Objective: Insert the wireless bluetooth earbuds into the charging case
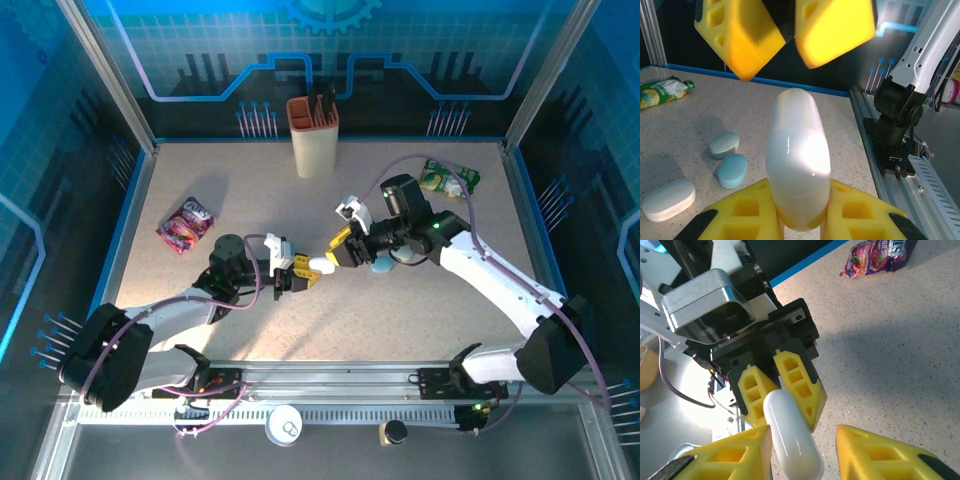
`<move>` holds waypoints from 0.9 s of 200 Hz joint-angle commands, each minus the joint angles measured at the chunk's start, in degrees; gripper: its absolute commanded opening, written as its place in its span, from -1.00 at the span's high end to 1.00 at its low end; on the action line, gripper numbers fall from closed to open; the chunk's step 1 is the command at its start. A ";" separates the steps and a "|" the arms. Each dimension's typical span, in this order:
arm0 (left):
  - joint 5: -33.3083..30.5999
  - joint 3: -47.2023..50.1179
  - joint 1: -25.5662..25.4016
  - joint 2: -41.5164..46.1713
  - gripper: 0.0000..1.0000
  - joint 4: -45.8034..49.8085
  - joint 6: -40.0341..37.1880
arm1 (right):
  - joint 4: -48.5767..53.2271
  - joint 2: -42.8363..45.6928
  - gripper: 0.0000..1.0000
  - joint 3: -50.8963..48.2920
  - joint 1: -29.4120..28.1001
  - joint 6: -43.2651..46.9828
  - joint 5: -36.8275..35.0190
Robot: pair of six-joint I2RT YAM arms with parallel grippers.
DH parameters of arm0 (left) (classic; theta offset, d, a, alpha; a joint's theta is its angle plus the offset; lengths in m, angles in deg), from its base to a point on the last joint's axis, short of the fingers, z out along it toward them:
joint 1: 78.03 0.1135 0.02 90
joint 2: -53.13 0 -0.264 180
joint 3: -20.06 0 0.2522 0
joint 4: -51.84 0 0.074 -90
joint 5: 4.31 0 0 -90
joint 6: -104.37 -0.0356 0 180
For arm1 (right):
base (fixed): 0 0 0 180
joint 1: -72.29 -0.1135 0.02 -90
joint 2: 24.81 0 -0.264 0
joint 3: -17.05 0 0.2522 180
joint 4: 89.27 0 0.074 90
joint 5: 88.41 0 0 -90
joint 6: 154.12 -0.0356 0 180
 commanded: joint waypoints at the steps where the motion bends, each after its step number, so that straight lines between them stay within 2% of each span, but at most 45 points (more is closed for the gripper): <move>1: 1.89 -1.69 0.55 -0.84 0.66 -1.46 1.71 | -0.40 1.38 0.07 -1.18 -0.20 2.90 0.55; 28: 4.53 -2.39 0.49 -0.85 0.66 -2.12 4.65 | -1.50 1.92 -0.12 -2.81 -1.37 6.55 -1.11; 58: 5.39 -2.83 0.53 -0.90 0.66 -3.20 7.42 | -5.55 3.03 -0.16 -6.56 -3.71 11.29 -1.98; 80: 6.23 -2.79 0.50 -0.85 0.66 -4.26 8.28 | -8.34 3.26 -0.05 -8.06 -3.81 10.56 -0.84; 106: 6.32 -2.84 0.49 -0.92 0.66 -3.29 7.45 | -9.82 3.60 0.23 -8.62 -3.16 8.83 0.11; 148: 6.00 -2.86 0.58 -1.97 0.62 -3.14 7.11 | -10.85 4.40 0.55 -9.50 -2.54 7.90 1.24; 161: 5.77 -2.74 0.66 -2.33 0.52 -3.59 6.81 | -11.53 4.59 0.55 -9.90 -2.36 7.44 1.18; 180: 3.59 -1.83 0.90 -2.54 -0.02 -5.30 6.32 | -15.39 4.73 0.58 -11.70 -1.47 4.41 0.83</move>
